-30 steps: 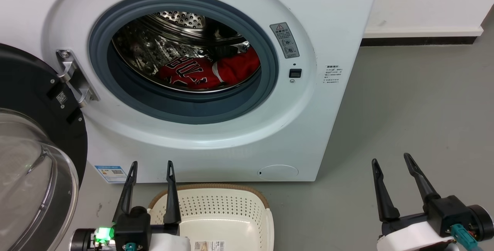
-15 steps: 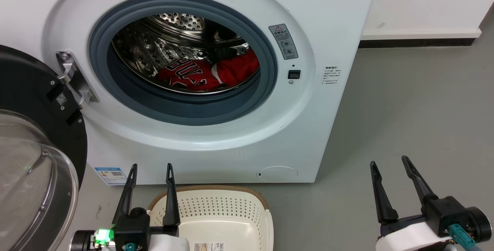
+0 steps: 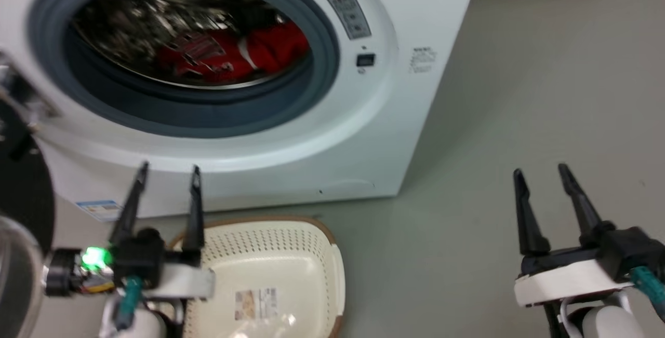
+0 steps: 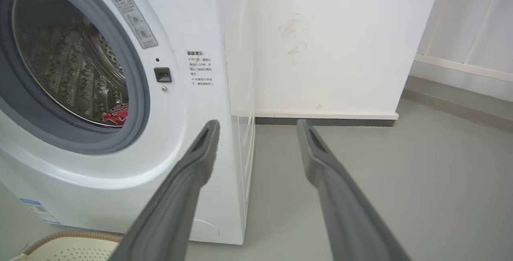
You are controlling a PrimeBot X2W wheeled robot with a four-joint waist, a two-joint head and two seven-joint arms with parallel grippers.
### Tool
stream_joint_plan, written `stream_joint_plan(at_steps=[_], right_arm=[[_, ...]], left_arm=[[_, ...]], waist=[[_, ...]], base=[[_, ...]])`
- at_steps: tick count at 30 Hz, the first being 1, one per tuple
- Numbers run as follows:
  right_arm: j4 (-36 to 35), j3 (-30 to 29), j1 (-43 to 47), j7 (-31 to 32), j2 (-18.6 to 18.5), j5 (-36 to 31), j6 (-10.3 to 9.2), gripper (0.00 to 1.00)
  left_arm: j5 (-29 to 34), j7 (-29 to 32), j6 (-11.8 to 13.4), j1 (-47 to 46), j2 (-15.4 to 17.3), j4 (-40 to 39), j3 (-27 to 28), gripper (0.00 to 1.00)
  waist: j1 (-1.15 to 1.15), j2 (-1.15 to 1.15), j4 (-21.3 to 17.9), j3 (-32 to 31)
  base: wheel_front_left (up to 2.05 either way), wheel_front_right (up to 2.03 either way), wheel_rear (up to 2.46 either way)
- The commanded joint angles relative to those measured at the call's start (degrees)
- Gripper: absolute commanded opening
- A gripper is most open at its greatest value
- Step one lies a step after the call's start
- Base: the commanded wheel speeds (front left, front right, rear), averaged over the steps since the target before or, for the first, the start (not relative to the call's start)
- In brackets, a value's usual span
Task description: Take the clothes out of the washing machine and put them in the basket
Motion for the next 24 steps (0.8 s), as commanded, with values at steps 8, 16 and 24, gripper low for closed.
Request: stream_joint_plan(at_steps=[8, 16, 24], right_arm=[[-2.02, -0.75, -5.97, -0.11, 0.05, 4.31, -0.06, 1.00], [-3.49, 1.49, -9.05, -0.12, 0.07, 6.13, -0.06, 1.00], [-2.88, 5.45, -10.69, -0.11, 0.05, 7.45, -0.06, 1.00]], left_arm=[[-0.91, 0.03, -9.02, -22.34, 11.68, 12.16, 3.60, 1.00], [0.38, 18.35, -14.53, -49.00, 17.63, 26.97, -1.51, 1.00], [-2.62, 37.20, -15.26, -70.67, 22.51, 37.61, -9.37, 1.00]], waist=[[0.00, 0.00, -9.57, 18.65], [0.00, 0.00, -11.59, 28.70], [0.00, 0.00, -15.18, 34.86]], base=[[0.00, 0.00, 0.00], [0.00, 0.00, 0.00], [0.00, 0.00, 0.00]])
